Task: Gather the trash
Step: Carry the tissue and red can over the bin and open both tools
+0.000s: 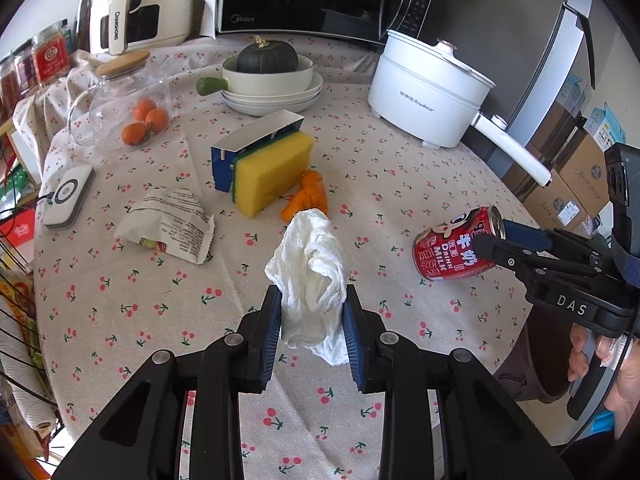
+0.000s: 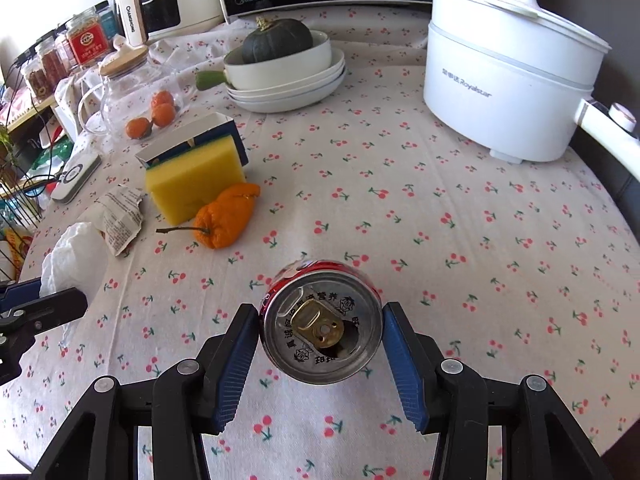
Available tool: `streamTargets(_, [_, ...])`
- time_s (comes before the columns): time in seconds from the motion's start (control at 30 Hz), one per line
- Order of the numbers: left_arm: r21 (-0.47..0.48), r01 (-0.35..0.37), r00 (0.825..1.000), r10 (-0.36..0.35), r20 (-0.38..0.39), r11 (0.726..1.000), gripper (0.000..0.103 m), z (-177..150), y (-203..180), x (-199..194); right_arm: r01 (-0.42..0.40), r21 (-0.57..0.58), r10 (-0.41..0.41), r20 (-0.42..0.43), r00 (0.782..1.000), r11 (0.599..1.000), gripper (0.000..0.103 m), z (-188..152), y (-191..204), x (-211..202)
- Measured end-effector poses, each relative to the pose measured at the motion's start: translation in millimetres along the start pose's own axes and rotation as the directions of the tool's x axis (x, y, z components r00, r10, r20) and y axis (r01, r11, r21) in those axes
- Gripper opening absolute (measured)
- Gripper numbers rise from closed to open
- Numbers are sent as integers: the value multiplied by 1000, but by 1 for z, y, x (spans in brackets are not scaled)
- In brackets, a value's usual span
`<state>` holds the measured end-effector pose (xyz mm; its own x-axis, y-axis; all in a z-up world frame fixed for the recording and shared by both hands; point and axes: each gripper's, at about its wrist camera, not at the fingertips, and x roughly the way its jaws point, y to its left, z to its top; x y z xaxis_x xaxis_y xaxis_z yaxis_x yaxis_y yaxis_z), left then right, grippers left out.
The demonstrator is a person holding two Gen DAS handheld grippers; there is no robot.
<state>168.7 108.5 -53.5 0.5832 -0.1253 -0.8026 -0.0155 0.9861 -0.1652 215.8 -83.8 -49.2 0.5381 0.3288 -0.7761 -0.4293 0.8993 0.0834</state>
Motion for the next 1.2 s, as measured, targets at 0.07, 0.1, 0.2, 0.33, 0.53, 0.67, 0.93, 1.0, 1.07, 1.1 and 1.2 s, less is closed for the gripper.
streamTargets(0.07, [12,7,1000,-7,-2,1000,31,-1,-9,1,5,-1,-5,3,1000,1000,55,-4,-6,-9])
streamTargets(0.1, [17,11,1000,-11,-3,1000,31,-2,-13,1,9,-2,-9,4,1000,1000,55,-5,-9,-12])
streamTargets(0.2, [32,23,1000,-23,-10,999,31,-2,-27,5,20,0,-20,5,1000,1000,55,-11,-19,-23])
streamTargets(0.33, [52,43,999,-42,-20,998,31,-3,-46,10,38,8,-38,7,999,999,55,-19,-35,-38])
streamTargets(0.53, [82,81,996,-79,-28,993,31,-2,-79,17,69,32,-69,9,998,997,55,-32,-62,-60])
streamTargets(0.67, [102,113,993,-109,-36,988,31,-3,-106,23,92,61,-93,7,996,994,55,-43,-84,-74])
streamTargets(0.93, [167,176,983,-166,-76,970,31,-16,-166,39,138,131,-138,-10,990,982,55,-74,-132,-105])
streamTargets(1.0, [185,195,979,-181,-89,963,31,-20,-180,43,150,142,-149,-17,989,978,55,-83,-143,-112])
streamTargets(1.07, [204,217,974,-198,-108,955,31,-25,-196,48,160,159,-159,-24,987,974,55,-92,-155,-118])
streamTargets(1.1, [216,226,972,-205,-116,950,31,-28,-205,50,166,168,-163,-29,986,972,55,-96,-160,-121])
streamTargets(1.2, [266,251,965,-220,-140,931,31,-37,-232,56,183,197,-178,-42,983,963,55,-112,-177,-130])
